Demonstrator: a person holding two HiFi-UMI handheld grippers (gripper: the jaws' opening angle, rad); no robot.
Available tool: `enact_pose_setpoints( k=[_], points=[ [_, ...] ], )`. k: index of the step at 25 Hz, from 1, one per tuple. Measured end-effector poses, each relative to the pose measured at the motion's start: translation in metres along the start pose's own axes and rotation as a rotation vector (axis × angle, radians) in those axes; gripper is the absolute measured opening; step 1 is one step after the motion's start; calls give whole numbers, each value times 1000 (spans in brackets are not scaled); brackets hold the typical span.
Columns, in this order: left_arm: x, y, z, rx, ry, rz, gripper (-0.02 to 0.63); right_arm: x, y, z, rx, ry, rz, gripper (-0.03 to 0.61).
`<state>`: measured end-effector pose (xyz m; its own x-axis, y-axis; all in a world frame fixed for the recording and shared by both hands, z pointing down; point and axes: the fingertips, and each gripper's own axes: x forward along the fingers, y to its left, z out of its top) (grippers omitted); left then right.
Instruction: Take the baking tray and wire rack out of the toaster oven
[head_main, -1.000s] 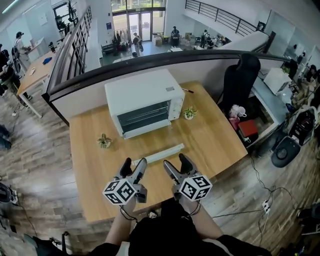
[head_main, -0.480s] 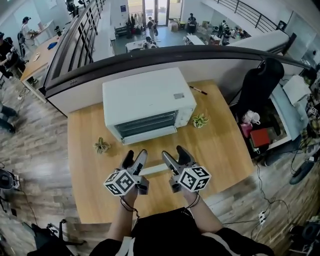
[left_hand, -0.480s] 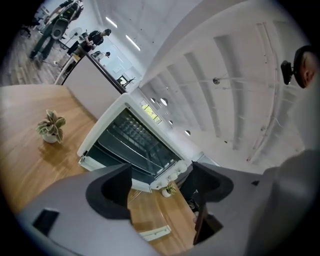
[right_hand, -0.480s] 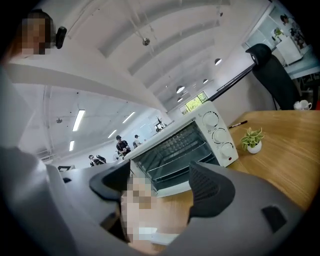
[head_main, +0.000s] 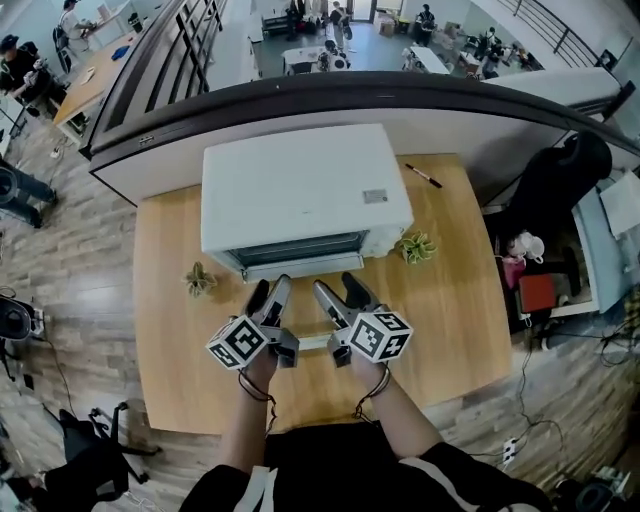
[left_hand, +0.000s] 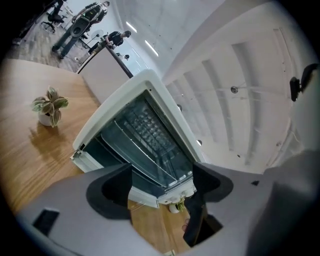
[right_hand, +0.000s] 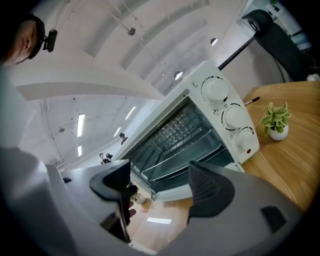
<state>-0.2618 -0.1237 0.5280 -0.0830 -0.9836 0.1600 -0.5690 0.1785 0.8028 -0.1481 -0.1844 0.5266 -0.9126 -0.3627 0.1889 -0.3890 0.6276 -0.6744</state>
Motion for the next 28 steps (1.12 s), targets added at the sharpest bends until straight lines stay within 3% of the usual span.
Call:
enact_pose_setpoints(
  k=[3,7,15,24,28],
  points=[
    [14,12,10,0,-36,29,391,20,-8,3,14,9,17,367],
    [32,23,15,-57,-69,44,391,42,-21,8,60,10,32,343],
    [58,45,33,-190,-145,68,390,85,-50,23,256,-34,9,304],
    [82,59,48,-248,-186,69,388,115,-67,33,353,-63,-11,280],
    [85,76,54,-294,-220,108,329,124,-77,32,364,-76,-44,250]
  ],
)
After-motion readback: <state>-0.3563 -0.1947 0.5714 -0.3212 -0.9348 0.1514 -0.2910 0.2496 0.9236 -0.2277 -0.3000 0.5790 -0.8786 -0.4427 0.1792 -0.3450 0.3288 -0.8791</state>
